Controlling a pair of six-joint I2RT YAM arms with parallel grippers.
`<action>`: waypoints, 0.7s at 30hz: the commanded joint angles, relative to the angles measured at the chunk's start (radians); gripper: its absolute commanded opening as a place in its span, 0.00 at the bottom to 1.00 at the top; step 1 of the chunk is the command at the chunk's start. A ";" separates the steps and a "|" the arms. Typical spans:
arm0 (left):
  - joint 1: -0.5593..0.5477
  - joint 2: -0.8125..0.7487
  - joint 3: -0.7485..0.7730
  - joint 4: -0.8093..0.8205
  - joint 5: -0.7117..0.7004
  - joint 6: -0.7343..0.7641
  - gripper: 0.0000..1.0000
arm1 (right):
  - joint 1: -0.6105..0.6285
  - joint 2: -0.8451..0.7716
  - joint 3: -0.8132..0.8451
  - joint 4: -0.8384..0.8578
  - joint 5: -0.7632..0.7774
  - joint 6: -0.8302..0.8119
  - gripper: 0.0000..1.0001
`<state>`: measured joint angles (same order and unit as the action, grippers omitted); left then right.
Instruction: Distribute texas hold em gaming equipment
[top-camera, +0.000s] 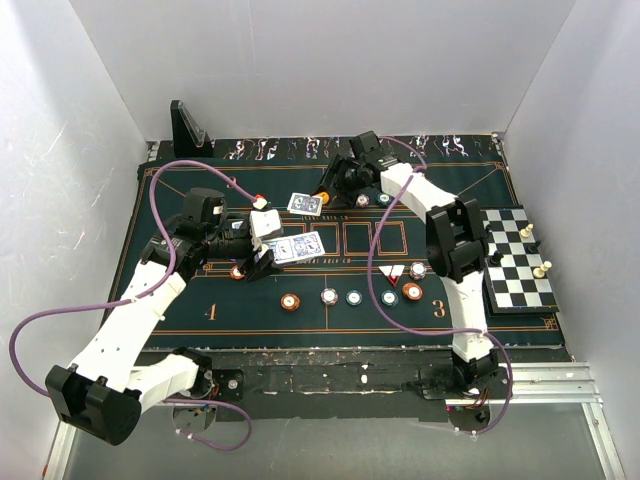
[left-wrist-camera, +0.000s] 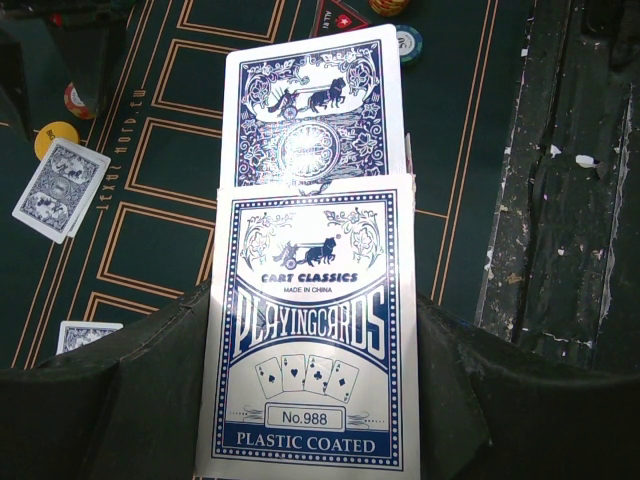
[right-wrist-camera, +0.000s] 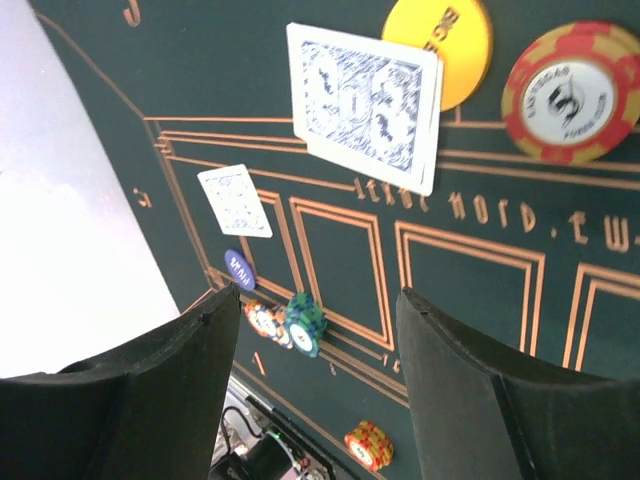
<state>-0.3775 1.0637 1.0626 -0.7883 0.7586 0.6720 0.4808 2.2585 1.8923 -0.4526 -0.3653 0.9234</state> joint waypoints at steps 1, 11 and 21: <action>-0.003 -0.031 0.020 0.014 0.011 0.003 0.00 | 0.002 -0.117 -0.068 0.049 -0.001 -0.014 0.71; -0.004 -0.036 -0.003 0.015 0.016 0.015 0.00 | -0.010 -0.538 -0.513 0.241 -0.132 -0.009 0.83; -0.004 -0.030 -0.007 0.014 0.027 0.054 0.00 | -0.016 -0.941 -0.863 0.490 -0.305 0.124 0.88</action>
<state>-0.3771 1.0565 1.0599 -0.7883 0.7559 0.6991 0.4549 1.3827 1.1069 -0.1417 -0.5621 0.9676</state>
